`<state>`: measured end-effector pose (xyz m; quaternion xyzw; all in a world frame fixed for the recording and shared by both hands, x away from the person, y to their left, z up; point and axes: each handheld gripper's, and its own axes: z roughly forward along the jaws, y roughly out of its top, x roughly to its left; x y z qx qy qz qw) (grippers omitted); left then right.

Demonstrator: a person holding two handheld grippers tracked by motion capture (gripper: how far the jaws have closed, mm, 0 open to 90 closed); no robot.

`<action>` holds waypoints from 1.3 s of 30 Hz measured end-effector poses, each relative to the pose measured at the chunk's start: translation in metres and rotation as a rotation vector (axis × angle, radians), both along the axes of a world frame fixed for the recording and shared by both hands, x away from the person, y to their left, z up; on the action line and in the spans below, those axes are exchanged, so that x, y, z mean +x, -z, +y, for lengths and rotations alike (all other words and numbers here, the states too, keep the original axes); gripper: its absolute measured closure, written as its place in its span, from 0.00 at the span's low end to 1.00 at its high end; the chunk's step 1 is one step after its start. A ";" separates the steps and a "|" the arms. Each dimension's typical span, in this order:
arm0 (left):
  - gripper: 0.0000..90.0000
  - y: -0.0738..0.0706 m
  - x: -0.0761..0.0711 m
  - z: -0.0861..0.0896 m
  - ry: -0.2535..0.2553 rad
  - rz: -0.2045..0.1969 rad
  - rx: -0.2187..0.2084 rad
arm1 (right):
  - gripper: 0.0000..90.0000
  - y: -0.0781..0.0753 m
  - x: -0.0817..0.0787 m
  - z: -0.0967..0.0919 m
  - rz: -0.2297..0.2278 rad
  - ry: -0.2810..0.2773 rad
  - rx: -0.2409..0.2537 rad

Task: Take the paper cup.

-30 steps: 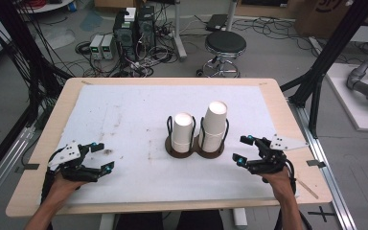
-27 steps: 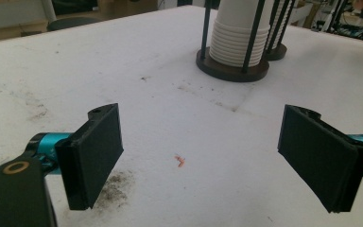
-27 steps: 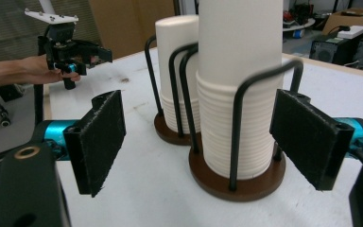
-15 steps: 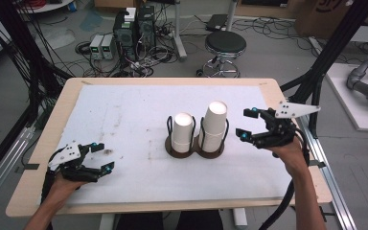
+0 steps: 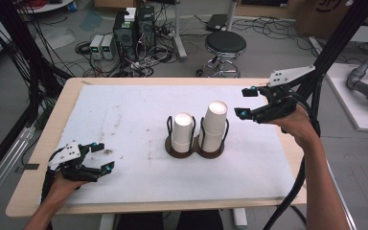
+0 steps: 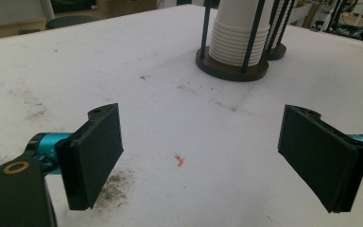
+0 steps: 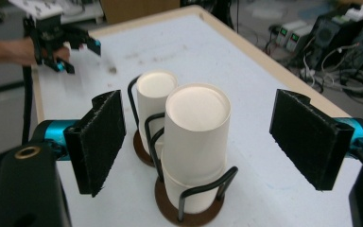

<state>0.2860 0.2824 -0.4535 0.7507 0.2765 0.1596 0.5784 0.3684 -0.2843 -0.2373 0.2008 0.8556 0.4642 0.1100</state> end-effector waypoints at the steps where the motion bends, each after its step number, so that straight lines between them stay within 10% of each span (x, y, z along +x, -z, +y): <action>1: 0.16 0.000 0.000 0.000 0.000 -0.001 0.002 | 0.22 -0.003 0.002 0.003 0.014 -0.004 -0.023; 24: 0.16 0.000 0.001 -0.001 0.008 0.012 0.004 | 0.22 -0.016 0.042 0.080 0.194 -0.038 -0.568; 39: 0.16 0.000 0.001 -0.001 0.009 0.007 0.013 | 0.23 0.000 0.054 0.105 0.257 -0.052 -0.708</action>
